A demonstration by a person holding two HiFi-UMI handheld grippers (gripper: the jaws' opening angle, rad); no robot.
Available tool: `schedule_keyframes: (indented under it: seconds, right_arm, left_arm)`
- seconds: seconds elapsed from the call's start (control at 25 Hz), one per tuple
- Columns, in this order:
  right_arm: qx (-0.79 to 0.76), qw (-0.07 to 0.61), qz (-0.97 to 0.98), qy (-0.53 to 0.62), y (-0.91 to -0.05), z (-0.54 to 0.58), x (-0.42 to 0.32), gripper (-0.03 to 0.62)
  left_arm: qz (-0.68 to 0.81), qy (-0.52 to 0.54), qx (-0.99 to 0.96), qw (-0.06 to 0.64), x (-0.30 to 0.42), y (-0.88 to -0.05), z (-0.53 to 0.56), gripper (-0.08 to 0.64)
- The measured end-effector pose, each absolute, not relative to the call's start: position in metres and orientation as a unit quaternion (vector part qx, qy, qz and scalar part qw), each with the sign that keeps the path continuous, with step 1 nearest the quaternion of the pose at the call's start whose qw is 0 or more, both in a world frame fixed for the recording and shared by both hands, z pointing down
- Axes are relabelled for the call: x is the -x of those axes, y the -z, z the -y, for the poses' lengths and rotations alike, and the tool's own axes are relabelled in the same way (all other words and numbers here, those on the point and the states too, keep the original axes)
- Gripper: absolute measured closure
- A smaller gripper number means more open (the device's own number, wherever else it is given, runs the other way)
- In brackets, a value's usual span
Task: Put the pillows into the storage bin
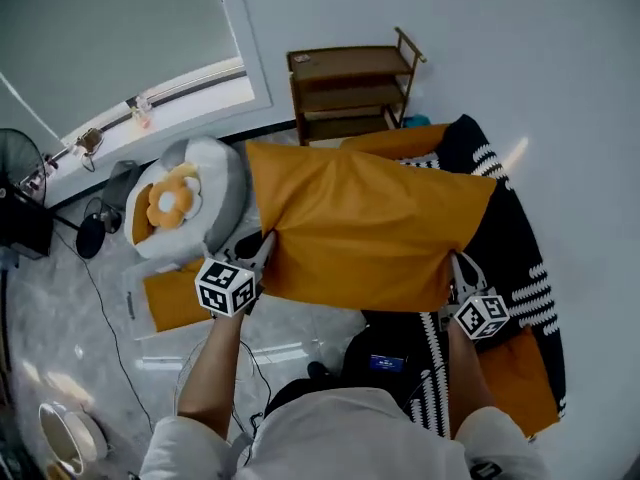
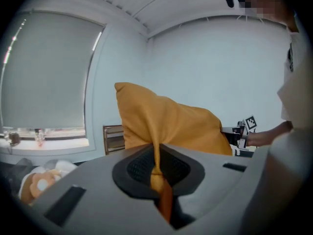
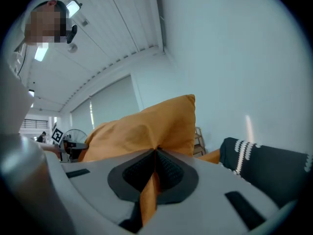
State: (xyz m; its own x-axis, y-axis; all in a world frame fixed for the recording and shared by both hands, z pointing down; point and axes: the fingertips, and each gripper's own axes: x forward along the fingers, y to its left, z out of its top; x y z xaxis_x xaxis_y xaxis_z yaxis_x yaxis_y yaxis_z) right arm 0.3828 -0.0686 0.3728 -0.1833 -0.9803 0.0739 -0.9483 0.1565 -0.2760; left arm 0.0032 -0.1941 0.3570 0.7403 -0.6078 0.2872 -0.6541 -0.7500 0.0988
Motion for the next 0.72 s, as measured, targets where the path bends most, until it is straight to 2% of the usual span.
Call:
schedule_keyframes:
  seconds: [0.4,0.72]
  right_arm:
    - [0.47,0.015,-0.876,0.105,-0.343,0.132,-0.147,0.56]
    - [0.36,0.0,-0.927,0.104,-0.344,0.147,0.008,0.56]
  left_arm:
    - [0.517,-0.058,-0.848,0.101,0.252,-0.329,0.097,0.535]
    - [0.612,-0.036,-0.783,0.104,0.39,-0.328,0.027,0.535]
